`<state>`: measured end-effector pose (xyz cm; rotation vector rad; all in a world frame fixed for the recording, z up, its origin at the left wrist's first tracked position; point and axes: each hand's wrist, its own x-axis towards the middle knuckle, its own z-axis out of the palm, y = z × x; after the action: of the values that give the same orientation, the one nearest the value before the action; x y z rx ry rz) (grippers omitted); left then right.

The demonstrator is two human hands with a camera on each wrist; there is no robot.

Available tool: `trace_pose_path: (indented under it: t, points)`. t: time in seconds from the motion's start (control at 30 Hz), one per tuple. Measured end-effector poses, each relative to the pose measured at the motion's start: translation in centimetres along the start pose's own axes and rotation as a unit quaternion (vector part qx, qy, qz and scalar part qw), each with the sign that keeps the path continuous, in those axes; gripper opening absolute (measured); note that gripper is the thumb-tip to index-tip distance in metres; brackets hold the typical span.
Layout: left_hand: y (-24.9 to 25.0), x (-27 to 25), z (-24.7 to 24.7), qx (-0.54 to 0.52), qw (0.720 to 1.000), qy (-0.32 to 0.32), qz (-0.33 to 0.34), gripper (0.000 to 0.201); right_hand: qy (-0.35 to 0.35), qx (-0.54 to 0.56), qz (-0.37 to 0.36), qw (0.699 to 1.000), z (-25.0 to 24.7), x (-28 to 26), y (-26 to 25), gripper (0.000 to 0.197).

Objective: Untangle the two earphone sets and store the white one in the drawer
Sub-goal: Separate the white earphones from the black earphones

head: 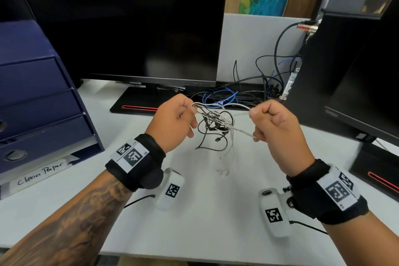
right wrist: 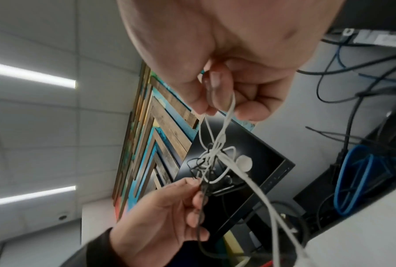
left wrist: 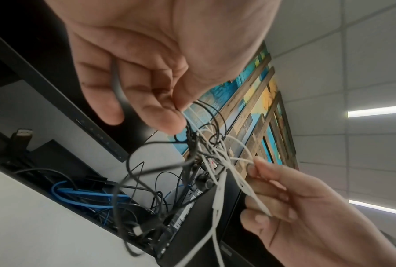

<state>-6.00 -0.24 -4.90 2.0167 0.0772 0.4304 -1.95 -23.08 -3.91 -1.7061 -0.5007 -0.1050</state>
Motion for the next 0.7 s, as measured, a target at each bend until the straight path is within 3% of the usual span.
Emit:
trace_pose_path:
  t: [0.13,0.3,0.37,0.5,0.63,0.7]
  points:
    - [0.7,-0.2,0.3,-0.09,0.996,0.017,0.003,0.014,-0.067,-0.09,-0.001,0.994,-0.3,-0.1,0.1,0.018]
    - [1.2,-0.8,1.4,-0.146,0.989,-0.029,-0.009,0.011,-0.142,-0.173,0.009,0.975,-0.4,-0.3,0.6,0.022]
    - [1.2,-1.0,1.9,-0.176,0.983,-0.05,-0.019,0.005,-0.141,-0.158,0.016,0.977,-0.5,-0.2,0.9,0.026]
    - [1.4,-1.4,2.8,-0.189,0.978,-0.079,-0.032,0.041,-0.132,-0.086,0.018,0.987,-0.3,-0.1,1.0,0.022]
    - [0.9,-1.7,3.3,-0.165,0.981,-0.099,-0.031,0.029,-0.151,-0.036,0.029,0.987,0.0,-0.3,0.8,0.02]
    - [0.8,-1.7,3.4,-0.163,0.979,-0.115,-0.035,0.034,-0.162,-0.008,0.038,0.986,0.1,-0.5,0.7,0.019]
